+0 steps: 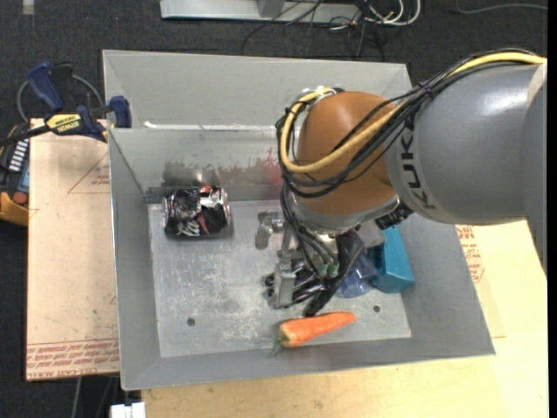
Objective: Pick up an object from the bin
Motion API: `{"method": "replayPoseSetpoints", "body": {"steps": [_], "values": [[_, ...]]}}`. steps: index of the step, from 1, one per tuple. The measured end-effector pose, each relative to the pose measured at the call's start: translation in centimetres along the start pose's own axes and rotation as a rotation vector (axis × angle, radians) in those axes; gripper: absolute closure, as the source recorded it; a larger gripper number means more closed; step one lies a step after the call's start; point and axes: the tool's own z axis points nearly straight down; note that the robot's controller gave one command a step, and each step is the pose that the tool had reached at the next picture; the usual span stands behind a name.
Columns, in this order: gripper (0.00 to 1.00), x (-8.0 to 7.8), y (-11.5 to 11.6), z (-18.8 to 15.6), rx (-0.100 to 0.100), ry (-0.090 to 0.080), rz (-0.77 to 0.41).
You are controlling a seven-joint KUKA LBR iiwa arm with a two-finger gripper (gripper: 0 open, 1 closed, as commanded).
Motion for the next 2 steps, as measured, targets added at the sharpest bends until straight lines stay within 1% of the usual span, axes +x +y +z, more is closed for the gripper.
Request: {"method": "replayPoseSetpoints", "body": {"steps": [1,2], "values": [[0.0,-0.2,-0.1,-0.5,-0.001,-0.008,0.004],[0.0,0.7,-9.4,11.5,-0.002,0.0,0.035]]}}
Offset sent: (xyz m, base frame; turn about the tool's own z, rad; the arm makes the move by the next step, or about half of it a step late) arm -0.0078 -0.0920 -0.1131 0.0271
